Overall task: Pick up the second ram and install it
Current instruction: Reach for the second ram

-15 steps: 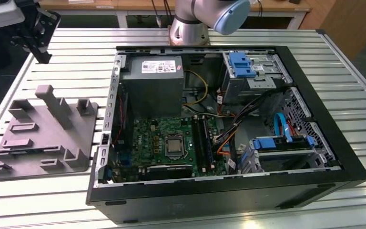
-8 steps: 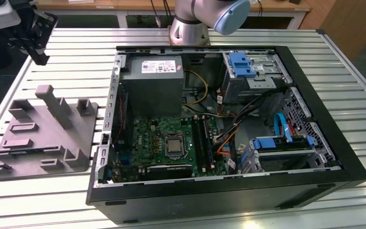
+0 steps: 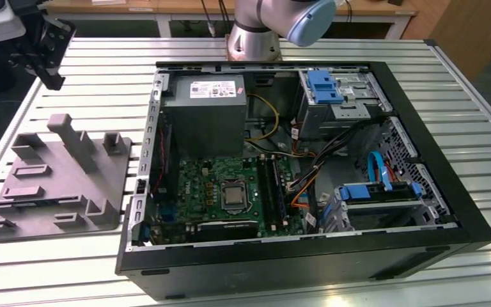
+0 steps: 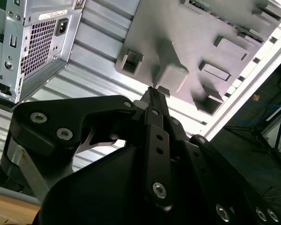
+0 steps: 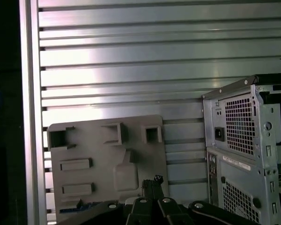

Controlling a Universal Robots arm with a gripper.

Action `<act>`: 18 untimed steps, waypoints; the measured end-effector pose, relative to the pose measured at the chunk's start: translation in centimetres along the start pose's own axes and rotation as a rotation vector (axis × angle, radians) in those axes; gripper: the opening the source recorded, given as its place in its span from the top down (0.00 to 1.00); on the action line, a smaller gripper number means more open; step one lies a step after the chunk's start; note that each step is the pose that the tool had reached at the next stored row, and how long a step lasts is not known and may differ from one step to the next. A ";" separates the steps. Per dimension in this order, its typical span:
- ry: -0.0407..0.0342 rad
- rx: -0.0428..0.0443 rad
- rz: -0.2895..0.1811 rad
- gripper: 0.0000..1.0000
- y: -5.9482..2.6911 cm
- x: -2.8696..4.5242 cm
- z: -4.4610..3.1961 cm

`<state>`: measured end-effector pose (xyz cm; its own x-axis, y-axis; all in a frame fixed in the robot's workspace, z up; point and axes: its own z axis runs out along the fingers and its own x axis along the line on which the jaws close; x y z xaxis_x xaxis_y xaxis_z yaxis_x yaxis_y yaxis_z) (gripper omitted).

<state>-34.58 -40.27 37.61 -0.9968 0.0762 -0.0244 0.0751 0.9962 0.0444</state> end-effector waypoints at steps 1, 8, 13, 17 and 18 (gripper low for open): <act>-0.0001 0.0000 0.000 0.90 -0.17 0.00 0.01; 0.0000 0.0000 0.000 0.90 -1.49 0.08 0.07; 0.0000 0.0000 0.000 0.90 -2.36 0.31 0.18; -0.0001 0.0001 0.000 0.90 -2.75 0.75 0.31; -0.0001 0.0000 0.000 0.90 -2.81 0.92 0.35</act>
<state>-35.70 -42.98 37.11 -0.9968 0.0763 -0.0245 0.0752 0.9962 0.0444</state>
